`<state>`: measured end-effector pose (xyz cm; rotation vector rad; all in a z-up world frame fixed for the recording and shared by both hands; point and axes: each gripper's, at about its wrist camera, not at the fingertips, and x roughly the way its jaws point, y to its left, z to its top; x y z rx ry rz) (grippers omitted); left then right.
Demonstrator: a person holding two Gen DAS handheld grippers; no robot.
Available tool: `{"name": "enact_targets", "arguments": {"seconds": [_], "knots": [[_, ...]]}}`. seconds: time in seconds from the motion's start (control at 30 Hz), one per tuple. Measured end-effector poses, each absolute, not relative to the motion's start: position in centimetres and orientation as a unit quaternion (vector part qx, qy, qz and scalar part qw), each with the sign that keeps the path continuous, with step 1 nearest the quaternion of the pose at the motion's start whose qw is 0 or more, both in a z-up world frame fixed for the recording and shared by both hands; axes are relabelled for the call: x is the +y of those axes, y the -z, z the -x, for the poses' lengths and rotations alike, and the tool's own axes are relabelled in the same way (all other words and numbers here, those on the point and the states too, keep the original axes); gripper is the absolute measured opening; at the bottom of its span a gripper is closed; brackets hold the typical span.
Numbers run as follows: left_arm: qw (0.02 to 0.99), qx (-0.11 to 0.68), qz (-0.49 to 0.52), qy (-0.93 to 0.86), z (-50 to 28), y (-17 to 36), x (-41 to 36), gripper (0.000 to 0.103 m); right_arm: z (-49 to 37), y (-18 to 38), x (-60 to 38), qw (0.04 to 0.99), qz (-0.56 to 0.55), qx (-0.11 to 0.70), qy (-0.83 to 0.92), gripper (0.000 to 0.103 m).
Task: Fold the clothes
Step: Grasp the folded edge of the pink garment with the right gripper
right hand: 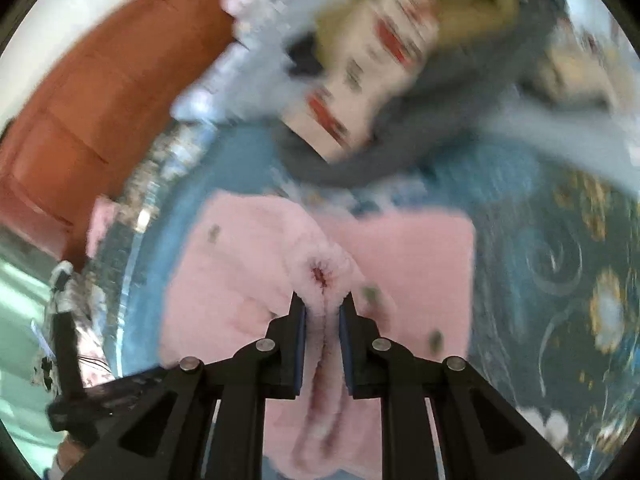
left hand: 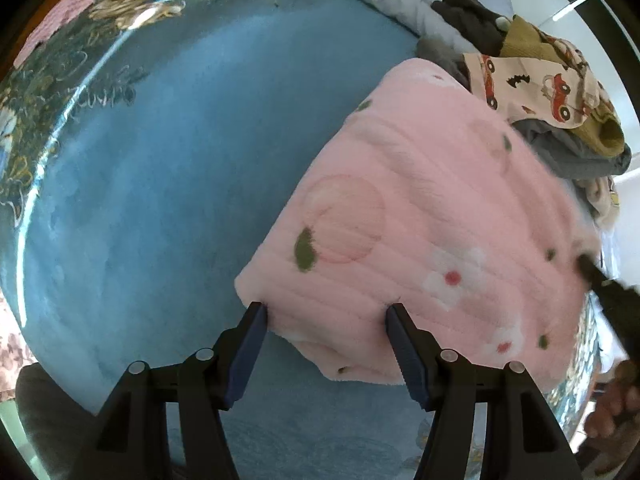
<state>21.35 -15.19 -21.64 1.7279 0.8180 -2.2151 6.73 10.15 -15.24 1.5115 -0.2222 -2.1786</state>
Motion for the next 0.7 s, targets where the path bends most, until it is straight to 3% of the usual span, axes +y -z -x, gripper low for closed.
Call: {"name": "enact_targets", "arguments": {"seconds": [0.03,0.1,0.17,0.63,0.7], "knots": [[0.107,0.276,-0.587,0.753,-21.5,21.7,-15.1,0.066,-6.5,16.2,10.6,0.228,-0.566,-0.088,0.787,0.021],[0.109,0.279,-0.585,0.753,-21.9,21.7,-15.1,0.066,-6.6,17.1,11.1,0.224,-0.573,-0.100,0.782,0.047],[0.110,0.286,-0.582,0.753,-22.3,21.6,-15.3,0.066,-6.8,17.7,11.4,0.222,-0.574,-0.111,0.780,0.057],[0.128,0.386,-0.505,0.761,-24.8,18.6,-20.6,0.066,-6.9,21.4,11.5,0.229,-0.593,-0.195,0.747,0.059],[0.132,0.390,-0.502,0.760,-26.0,18.1,-20.9,0.066,-6.7,21.4,11.2,0.226,-0.594,-0.202,0.745,0.053]]}}
